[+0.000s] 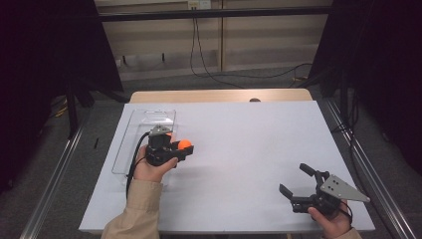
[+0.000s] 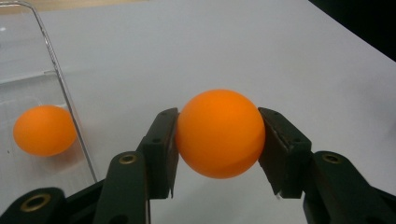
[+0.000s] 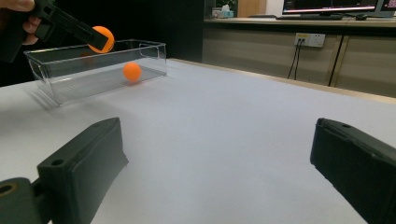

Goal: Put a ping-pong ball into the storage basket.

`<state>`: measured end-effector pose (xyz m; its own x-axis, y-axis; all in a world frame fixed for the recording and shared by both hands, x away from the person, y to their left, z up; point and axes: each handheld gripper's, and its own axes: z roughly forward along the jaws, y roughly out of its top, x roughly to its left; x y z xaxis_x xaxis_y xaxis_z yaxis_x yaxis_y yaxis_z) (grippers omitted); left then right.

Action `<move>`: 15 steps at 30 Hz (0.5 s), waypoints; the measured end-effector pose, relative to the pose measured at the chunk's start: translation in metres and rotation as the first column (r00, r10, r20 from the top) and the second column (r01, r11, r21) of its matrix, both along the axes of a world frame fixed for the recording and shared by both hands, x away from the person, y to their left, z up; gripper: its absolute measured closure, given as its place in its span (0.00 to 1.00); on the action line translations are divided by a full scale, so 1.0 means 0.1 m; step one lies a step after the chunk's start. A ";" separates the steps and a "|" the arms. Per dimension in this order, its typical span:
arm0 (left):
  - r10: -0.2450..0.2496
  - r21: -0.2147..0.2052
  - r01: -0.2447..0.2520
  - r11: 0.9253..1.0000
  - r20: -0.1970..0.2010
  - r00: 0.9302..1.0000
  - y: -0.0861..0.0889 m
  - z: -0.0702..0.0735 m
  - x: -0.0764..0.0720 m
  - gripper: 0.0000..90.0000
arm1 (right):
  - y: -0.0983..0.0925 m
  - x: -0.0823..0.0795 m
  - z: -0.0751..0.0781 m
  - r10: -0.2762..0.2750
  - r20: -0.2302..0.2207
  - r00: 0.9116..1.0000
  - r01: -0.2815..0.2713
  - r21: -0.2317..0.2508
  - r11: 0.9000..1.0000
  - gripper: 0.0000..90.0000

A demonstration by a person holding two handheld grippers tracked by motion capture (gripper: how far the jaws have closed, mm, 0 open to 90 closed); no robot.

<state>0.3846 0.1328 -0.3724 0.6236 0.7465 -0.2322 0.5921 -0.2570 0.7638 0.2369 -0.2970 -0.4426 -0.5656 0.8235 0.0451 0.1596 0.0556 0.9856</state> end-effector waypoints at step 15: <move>0.020 -0.011 -0.020 1.000 0.004 1.000 0.07 0.04 0.00 0.56 | 0.01 0.00 0.00 0.004 0.000 1.000 -0.004 0.001 1.000 0.03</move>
